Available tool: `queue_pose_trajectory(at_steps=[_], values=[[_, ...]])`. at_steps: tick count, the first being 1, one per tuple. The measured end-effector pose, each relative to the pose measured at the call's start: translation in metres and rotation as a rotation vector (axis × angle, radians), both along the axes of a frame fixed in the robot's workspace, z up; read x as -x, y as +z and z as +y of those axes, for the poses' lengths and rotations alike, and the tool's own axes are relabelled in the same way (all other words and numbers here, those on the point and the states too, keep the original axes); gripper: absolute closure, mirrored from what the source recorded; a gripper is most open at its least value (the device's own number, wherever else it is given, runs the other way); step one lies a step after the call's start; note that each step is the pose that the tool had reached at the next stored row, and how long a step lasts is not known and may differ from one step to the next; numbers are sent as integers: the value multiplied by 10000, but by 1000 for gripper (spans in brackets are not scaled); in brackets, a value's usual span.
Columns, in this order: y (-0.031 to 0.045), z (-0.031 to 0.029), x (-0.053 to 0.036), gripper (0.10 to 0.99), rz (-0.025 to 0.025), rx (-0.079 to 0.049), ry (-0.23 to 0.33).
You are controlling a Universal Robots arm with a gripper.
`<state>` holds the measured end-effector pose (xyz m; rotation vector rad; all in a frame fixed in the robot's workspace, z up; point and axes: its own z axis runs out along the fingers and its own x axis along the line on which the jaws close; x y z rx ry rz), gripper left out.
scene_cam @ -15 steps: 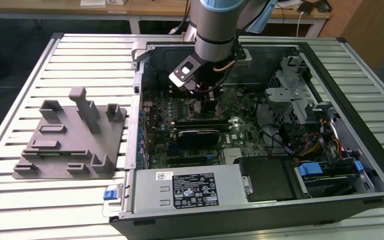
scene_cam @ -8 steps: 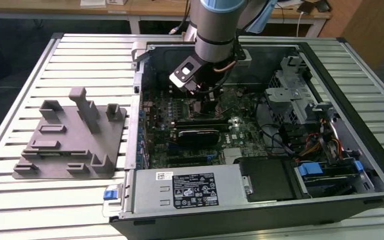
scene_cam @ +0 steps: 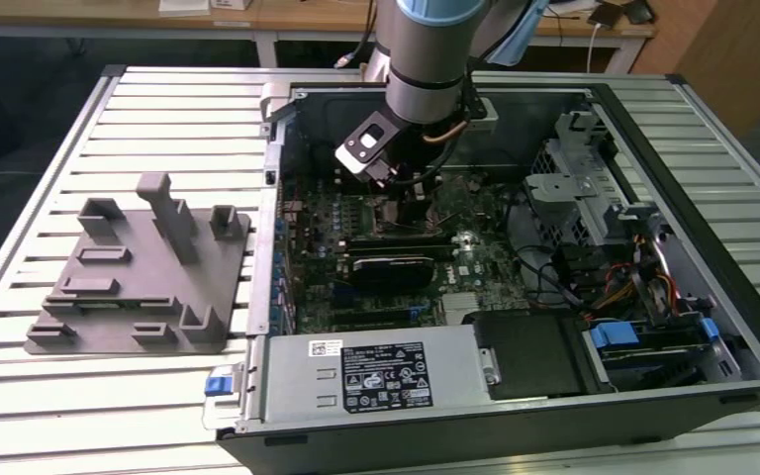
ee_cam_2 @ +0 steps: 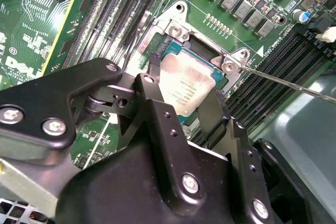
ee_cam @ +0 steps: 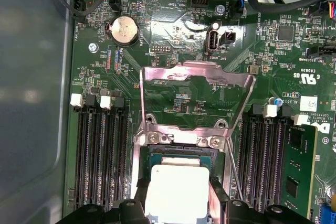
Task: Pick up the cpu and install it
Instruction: 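Place the cpu into insertion slot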
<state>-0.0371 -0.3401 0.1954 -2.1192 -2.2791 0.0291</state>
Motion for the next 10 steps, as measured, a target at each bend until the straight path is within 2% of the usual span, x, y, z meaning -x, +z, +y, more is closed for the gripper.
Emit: queue_pose_trajectory(at_steps=[3, 4, 10], values=[[0, 0, 0, 541, 0, -1, 0], [0, 0, 0, 478, -1, -1, 0], [-3, -1, 0, 478, -1, -2, 0]])
